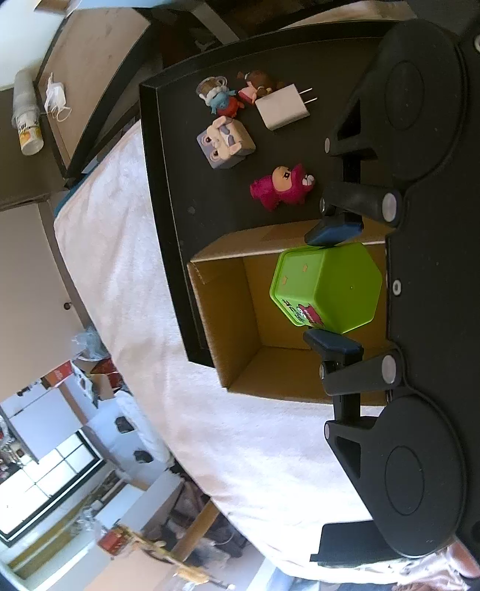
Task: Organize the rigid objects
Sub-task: 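Carry the green container over the cardboard box with the right gripper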
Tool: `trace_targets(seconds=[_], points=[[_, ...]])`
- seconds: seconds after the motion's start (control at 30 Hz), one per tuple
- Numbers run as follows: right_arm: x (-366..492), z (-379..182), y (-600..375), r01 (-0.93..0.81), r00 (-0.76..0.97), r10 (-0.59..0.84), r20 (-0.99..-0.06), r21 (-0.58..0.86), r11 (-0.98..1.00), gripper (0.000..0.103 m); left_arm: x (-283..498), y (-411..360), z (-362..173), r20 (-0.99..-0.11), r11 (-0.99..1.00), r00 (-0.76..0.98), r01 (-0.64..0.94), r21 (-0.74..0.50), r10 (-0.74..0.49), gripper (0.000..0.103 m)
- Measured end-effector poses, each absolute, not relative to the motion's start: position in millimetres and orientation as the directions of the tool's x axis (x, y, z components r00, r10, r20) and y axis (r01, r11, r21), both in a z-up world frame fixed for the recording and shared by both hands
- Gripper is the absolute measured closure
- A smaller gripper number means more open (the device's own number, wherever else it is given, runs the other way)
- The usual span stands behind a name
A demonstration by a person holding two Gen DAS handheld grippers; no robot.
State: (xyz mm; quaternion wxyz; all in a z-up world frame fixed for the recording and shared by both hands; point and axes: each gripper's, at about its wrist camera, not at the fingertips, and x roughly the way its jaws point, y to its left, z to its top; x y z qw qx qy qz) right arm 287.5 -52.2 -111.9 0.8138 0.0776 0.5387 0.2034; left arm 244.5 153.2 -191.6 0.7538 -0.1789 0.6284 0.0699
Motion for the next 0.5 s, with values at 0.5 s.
trace_targets(seconds=[0.5], points=[[297,-139,8,-0.374,0.31,0.276,-0.91,0.15,0.915,0.054,247,161,-196,-0.966,0.92,0.208,-0.326,-0.217,-0.154,0.088]])
